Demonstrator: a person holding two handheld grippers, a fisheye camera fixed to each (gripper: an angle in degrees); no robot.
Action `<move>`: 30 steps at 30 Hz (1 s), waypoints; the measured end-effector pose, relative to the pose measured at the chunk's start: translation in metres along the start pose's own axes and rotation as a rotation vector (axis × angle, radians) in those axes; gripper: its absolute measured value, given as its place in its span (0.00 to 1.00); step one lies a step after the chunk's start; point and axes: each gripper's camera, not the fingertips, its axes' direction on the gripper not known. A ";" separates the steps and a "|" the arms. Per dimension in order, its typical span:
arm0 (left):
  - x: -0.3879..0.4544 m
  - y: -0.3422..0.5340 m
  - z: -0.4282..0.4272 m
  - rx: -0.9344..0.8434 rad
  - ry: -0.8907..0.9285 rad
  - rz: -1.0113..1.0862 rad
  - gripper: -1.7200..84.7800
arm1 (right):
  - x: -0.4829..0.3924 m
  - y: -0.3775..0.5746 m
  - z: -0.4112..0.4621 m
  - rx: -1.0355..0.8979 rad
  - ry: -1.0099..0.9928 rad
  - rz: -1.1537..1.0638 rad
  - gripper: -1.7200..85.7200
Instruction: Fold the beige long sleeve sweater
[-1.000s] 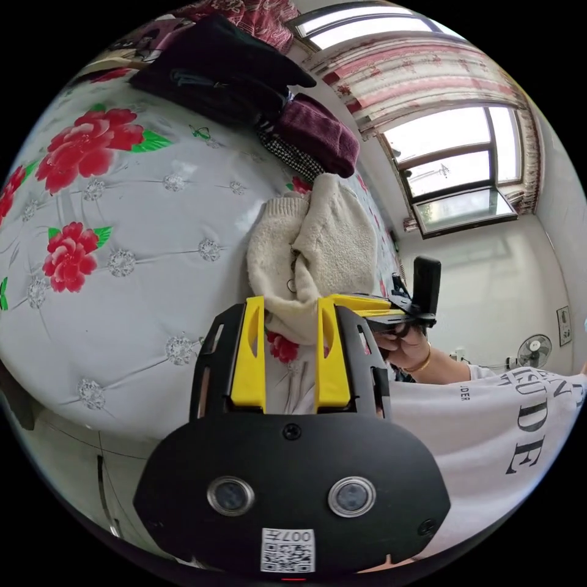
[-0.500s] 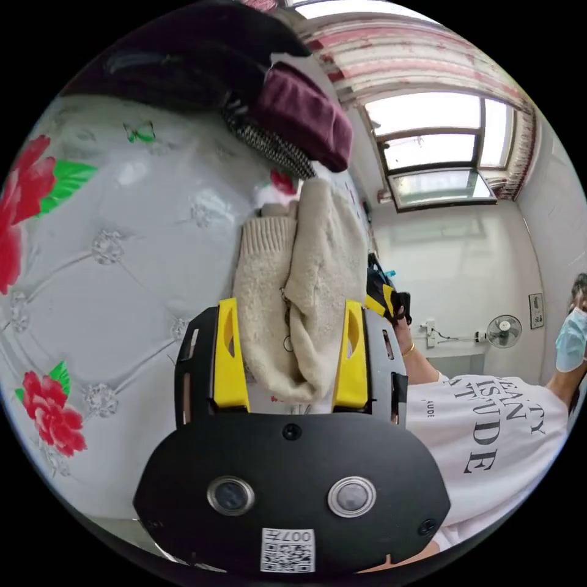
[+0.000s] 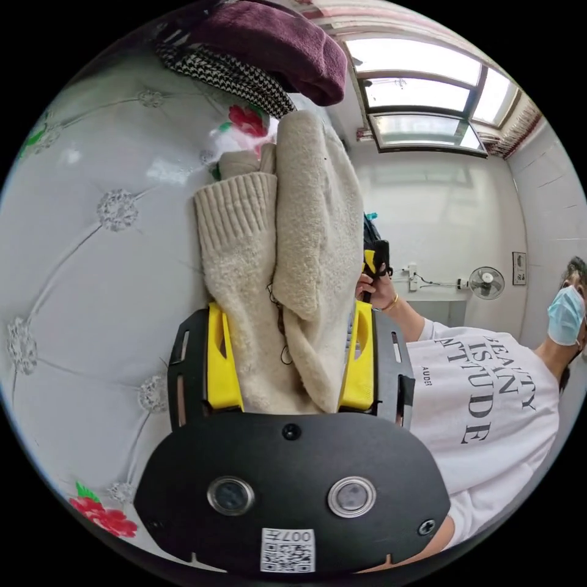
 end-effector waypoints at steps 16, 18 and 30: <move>0.073 -0.028 0.028 0.052 0.130 0.203 0.16 | -0.101 -0.022 -0.024 -0.100 -0.107 -0.148 0.16; 0.102 -0.042 0.011 0.100 0.104 0.269 0.16 | -0.135 -0.039 -0.033 -0.086 -0.123 -0.221 0.16; 0.115 -0.251 -0.088 0.413 -0.505 0.169 0.19 | -0.273 -0.283 0.043 0.016 0.137 -0.454 0.17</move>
